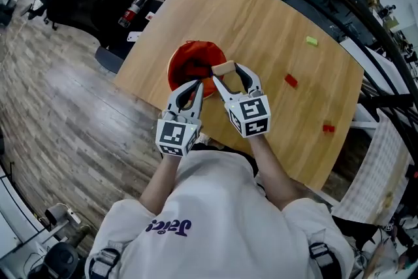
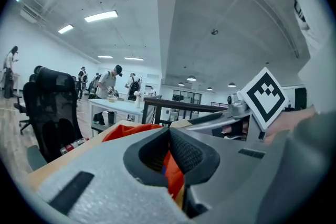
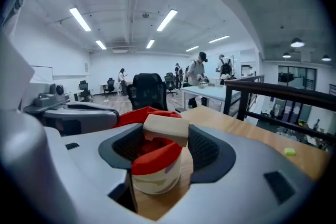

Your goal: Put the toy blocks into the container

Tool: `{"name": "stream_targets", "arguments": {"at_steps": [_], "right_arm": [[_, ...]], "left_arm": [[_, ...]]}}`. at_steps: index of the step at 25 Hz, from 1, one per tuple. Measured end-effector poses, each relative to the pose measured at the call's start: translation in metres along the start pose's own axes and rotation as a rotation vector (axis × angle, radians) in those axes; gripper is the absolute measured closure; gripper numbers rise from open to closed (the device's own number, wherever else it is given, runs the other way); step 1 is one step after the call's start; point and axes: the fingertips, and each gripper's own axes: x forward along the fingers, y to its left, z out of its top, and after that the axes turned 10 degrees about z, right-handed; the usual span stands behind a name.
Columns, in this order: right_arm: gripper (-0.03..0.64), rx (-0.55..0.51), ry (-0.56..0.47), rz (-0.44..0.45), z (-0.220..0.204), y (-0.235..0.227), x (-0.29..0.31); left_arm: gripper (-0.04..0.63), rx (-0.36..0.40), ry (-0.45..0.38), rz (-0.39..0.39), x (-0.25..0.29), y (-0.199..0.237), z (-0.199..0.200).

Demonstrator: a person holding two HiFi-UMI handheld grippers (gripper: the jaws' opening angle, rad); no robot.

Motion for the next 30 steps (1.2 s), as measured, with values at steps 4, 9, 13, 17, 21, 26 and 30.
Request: {"name": "stream_targets", "arguments": {"at_steps": [4, 9, 13, 17, 21, 26, 30], "right_arm": [[0.345, -0.063, 0.092, 0.112, -0.006, 0.032, 0.033], [0.344, -0.095, 0.211, 0.183, -0.016, 0.053, 0.064], [0.344, -0.102, 0.272, 0.197, -0.024, 0.061, 0.076], [0.344, -0.101, 0.313, 0.190, -0.031, 0.060, 0.080], [0.344, -0.099, 0.312, 0.191, -0.030, 0.060, 0.081], [0.344, -0.066, 0.253, 0.168, -0.021, 0.058, 0.070], [0.344, -0.041, 0.188, 0.129, -0.009, 0.047, 0.055]], "left_arm": [[0.581, -0.023, -0.007, 0.098, -0.016, 0.034, 0.000], [0.581, -0.041, -0.011, 0.178, -0.025, 0.066, -0.001], [0.581, -0.042, -0.014, 0.208, -0.031, 0.080, -0.003], [0.581, -0.052, -0.015, 0.214, -0.034, 0.082, -0.004], [0.581, -0.055, -0.016, 0.203, -0.032, 0.082, -0.005], [0.581, -0.048, -0.017, 0.169, -0.030, 0.076, 0.001], [0.581, -0.036, -0.020, 0.133, -0.025, 0.067, 0.008]]}}
